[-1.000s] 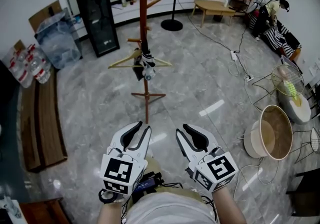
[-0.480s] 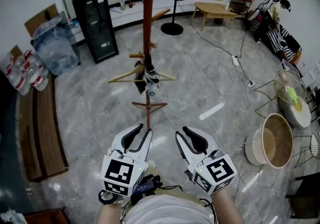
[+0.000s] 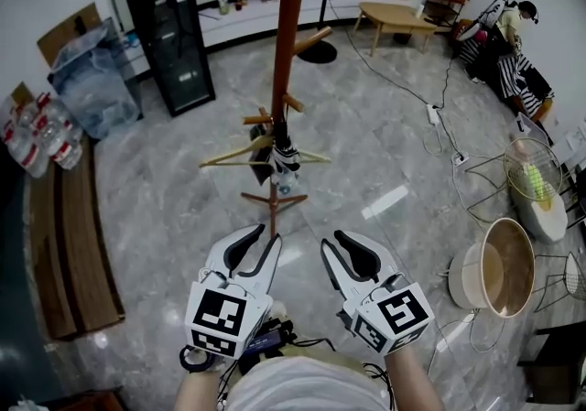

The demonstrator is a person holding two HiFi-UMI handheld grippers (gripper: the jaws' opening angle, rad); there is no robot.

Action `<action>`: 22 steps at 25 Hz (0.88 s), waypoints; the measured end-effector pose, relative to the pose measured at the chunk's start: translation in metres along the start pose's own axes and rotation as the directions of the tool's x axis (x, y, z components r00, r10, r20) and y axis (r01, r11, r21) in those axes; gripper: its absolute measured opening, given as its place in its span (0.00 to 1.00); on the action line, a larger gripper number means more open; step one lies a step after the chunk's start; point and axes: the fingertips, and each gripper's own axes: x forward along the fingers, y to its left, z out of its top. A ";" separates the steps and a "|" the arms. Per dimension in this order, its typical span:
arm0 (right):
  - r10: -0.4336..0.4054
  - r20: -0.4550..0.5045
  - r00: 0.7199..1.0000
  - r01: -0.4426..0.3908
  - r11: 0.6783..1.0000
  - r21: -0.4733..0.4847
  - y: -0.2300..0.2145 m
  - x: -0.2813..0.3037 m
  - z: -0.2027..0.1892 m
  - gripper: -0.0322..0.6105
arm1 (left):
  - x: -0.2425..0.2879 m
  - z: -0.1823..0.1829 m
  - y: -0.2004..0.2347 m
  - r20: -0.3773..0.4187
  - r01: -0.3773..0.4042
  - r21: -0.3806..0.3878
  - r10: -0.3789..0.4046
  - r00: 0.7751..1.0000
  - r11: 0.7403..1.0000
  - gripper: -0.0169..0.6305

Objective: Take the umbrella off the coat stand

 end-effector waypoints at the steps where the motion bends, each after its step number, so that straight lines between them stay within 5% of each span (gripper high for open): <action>1: 0.000 -0.001 1.000 0.000 1.000 -0.001 -0.002 0.005 0.001 0.19 | 0.003 0.000 0.004 -0.001 0.000 -0.001 0.000 1.000 1.000 0.18; 22: -0.022 0.010 1.000 0.022 0.999 -0.024 -0.021 0.063 0.024 0.19 | 0.037 0.014 0.048 0.005 0.029 0.014 -0.029 1.000 0.999 0.18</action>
